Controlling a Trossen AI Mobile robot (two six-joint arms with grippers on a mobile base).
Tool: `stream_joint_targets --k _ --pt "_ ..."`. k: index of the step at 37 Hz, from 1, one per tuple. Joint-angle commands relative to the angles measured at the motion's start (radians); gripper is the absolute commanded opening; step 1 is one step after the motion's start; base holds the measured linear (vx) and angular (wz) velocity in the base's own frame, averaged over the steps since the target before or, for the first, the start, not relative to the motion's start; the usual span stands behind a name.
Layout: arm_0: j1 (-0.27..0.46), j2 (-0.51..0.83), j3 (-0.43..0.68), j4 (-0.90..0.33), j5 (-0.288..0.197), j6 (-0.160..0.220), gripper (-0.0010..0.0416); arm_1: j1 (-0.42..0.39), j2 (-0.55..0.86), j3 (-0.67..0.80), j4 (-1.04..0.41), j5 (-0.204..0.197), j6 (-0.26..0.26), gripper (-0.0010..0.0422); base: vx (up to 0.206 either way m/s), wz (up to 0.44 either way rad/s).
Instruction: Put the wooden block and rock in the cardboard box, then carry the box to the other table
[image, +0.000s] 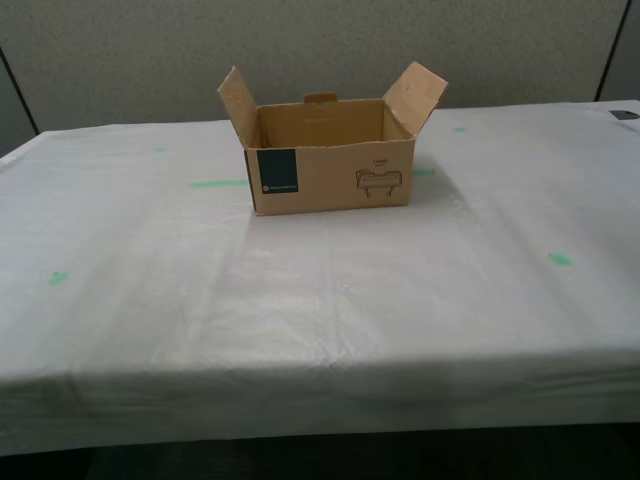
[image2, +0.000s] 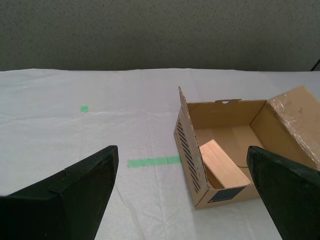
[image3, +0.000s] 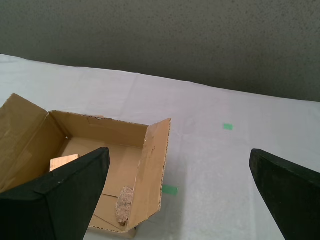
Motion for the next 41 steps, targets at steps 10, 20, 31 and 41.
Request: stream_joint_targets --k 10,20,31,41 --pt "0.000 0.000 0.001 0.002 0.006 0.002 0.0390 0.000 0.000 0.001 0.003 -0.003 0.003 0.0350 0.000 0.000" --pt "0.000 0.000 0.001 0.002 0.006 0.002 0.0390 0.000 0.000 0.001 0.003 -0.003 0.003 0.0350 0.000 0.000" --pt "0.000 0.000 0.001 0.002 0.006 0.002 0.0390 0.000 0.000 0.001 0.003 -0.003 0.003 0.0350 0.000 0.000" --pt "0.000 0.000 0.001 0.002 0.006 0.002 0.0390 0.000 0.000 0.001 0.003 -0.003 0.003 0.0350 0.000 0.000"
